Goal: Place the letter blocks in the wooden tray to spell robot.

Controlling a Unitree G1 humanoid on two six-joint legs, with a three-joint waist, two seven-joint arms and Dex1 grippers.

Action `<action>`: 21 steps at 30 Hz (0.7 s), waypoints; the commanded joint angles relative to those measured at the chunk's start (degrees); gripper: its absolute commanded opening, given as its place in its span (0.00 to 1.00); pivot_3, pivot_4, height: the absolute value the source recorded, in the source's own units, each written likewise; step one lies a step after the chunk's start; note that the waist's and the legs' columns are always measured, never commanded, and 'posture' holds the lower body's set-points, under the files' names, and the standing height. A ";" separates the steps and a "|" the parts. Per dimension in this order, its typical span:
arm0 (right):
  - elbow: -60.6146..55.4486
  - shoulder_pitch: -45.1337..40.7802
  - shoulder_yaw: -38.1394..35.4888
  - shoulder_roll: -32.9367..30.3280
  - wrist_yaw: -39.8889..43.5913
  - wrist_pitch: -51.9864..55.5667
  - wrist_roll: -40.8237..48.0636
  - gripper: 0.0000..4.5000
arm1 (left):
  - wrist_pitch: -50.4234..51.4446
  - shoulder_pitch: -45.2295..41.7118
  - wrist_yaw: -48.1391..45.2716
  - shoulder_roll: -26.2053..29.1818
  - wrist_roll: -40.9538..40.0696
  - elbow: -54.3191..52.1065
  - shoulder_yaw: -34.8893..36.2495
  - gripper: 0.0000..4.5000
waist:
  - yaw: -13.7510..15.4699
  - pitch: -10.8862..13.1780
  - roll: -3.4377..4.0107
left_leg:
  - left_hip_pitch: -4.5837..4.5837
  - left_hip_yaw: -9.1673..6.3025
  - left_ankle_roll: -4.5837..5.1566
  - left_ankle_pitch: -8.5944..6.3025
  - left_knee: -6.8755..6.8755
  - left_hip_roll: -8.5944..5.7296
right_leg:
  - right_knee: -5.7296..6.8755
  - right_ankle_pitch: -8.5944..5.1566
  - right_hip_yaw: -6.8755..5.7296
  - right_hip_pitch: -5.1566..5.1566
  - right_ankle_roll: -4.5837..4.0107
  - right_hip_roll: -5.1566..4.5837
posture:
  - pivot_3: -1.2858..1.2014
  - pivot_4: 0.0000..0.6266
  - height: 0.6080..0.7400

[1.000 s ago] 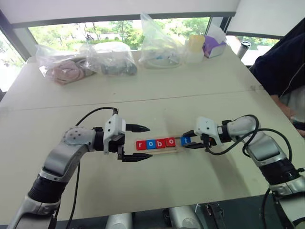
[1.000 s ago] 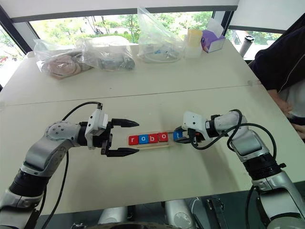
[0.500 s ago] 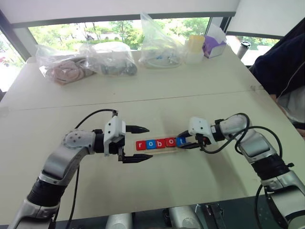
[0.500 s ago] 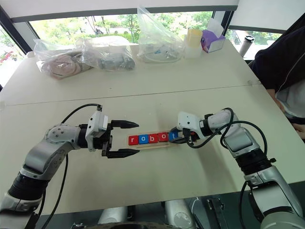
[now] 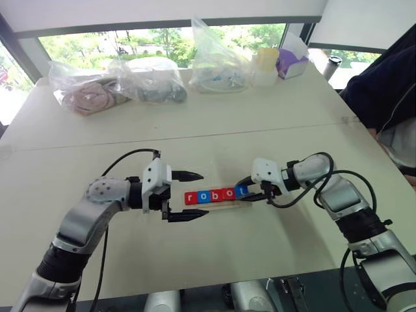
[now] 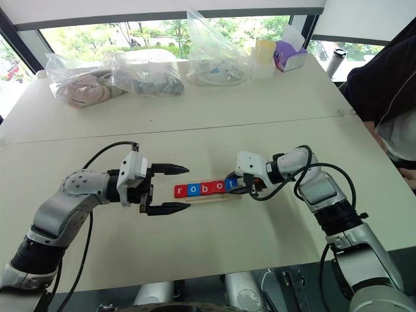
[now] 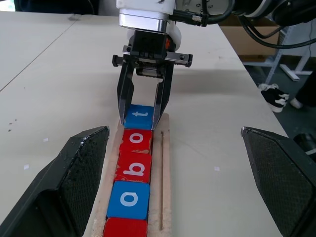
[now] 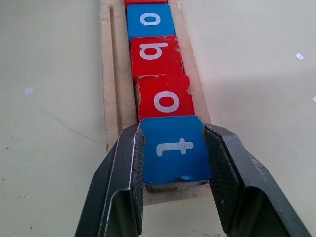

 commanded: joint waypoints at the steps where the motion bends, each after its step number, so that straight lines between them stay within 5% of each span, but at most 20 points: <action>1: -0.90 -0.81 0.04 0.10 0.36 -0.27 -0.12 0.27 | -0.30 0.15 0.02 0.04 -1.22 -1.79 1.50 1.00 | 0.01 0.00 0.00 | 0.00 0.00 0.00 0.00 0.00 0.00 | 0.00 0.00 0.00 0.00 0.00 0.00 | 0.52 0.24 1.00; 9: -1.73 -0.40 -0.08 0.18 0.61 0.80 0.00 0.27 | -0.36 0.10 0.32 -0.29 -1.15 -1.82 1.25 1.00 | 0.01 0.00 0.00 | 0.00 0.00 0.00 0.00 0.00 0.00 | 0.01 0.00 0.00 0.00 0.00 0.00 | 0.52 0.24 1.00; 16: -2.30 -0.96 -0.16 0.63 0.47 1.62 0.21 1.00 | -0.19 -0.20 0.37 -0.51 -1.07 -1.69 1.24 1.00 | 0.00 0.00 0.00 | 0.00 0.00 0.00 0.00 0.00 0.00 | 0.01 0.00 0.00 0.00 0.00 0.00 | 0.52 0.24 1.00; 21: -3.88 -1.40 -1.51 0.31 -0.17 2.86 0.86 1.00 | -0.05 -0.14 0.38 -0.49 -1.14 -1.82 1.30 1.00 | 0.01 0.00 0.00 | 0.00 0.00 0.00 0.00 0.00 0.00 | 0.01 0.00 0.00 0.00 0.00 0.00 | 0.52 0.24 1.00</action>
